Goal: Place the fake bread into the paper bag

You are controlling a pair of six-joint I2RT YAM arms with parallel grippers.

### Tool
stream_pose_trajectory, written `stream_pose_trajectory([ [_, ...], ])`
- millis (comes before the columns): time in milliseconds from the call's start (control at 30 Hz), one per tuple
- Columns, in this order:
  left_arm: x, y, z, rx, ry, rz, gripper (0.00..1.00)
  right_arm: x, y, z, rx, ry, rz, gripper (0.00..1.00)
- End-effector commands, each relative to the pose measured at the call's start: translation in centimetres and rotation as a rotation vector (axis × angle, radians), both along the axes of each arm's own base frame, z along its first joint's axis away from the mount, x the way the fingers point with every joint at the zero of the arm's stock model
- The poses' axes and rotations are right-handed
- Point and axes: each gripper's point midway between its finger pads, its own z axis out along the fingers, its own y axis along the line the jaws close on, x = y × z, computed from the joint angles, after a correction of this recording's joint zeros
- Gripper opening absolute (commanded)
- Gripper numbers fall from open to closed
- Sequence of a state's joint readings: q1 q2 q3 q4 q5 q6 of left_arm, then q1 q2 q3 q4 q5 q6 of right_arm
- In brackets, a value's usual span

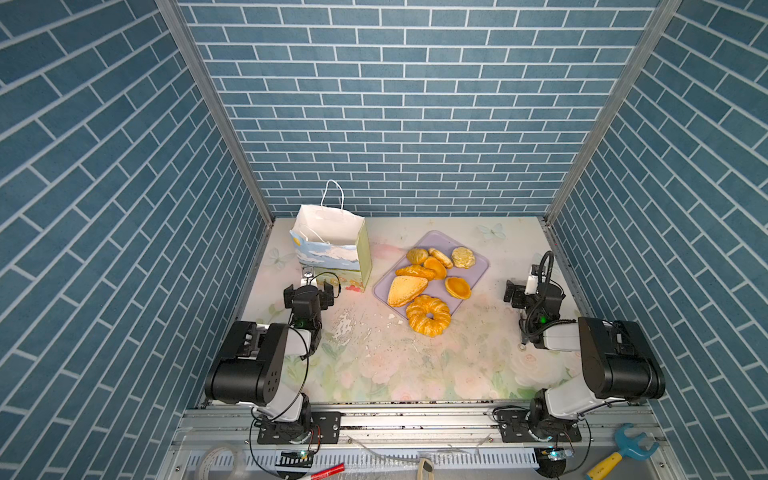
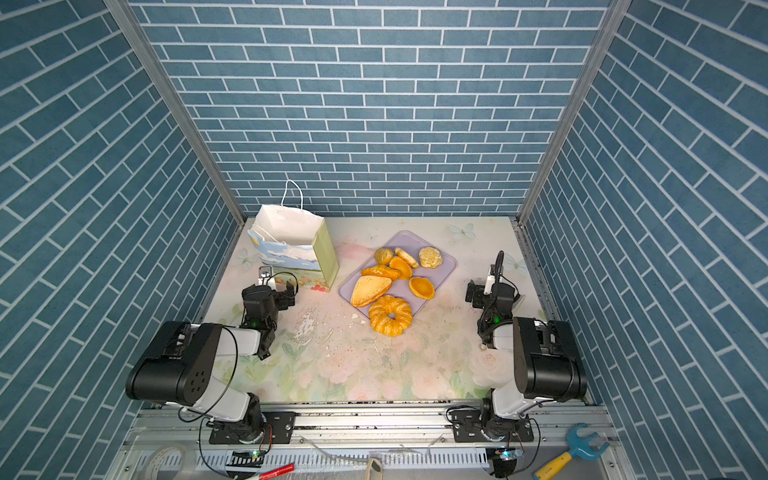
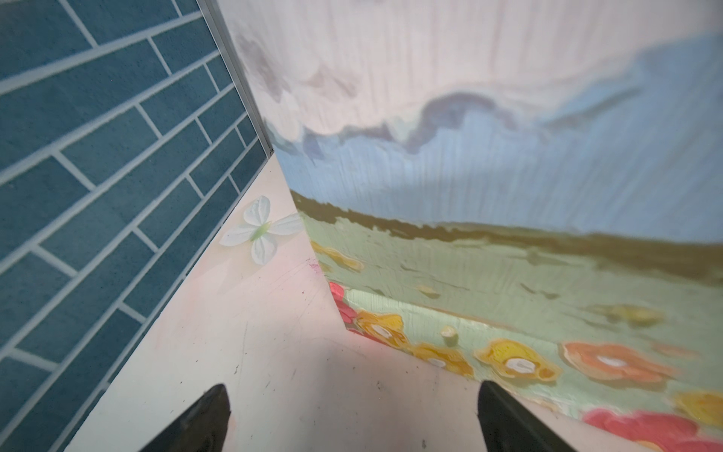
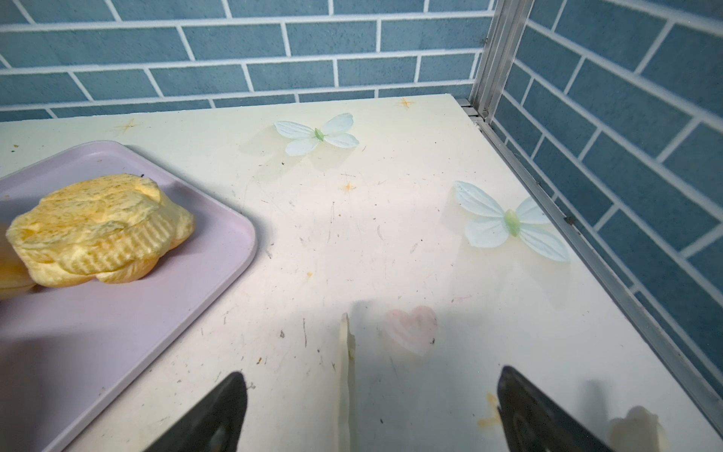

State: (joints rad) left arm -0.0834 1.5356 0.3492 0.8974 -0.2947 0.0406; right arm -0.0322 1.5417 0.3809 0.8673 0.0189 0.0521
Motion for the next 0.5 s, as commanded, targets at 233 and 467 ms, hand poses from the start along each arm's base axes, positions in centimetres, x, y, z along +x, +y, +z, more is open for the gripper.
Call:
stream_pose_trajectory([
  [233,0.55,0.20,1.05,-0.003,-0.036,0.009,1.00,0.37,0.05,0.51,-0.008,-0.014,0.014,0.99],
  [467,0.56,0.17,1.07,-0.004,-0.037,0.007,1.00,0.29,0.00,0.48,-0.010,-0.016,0.011,0.98],
])
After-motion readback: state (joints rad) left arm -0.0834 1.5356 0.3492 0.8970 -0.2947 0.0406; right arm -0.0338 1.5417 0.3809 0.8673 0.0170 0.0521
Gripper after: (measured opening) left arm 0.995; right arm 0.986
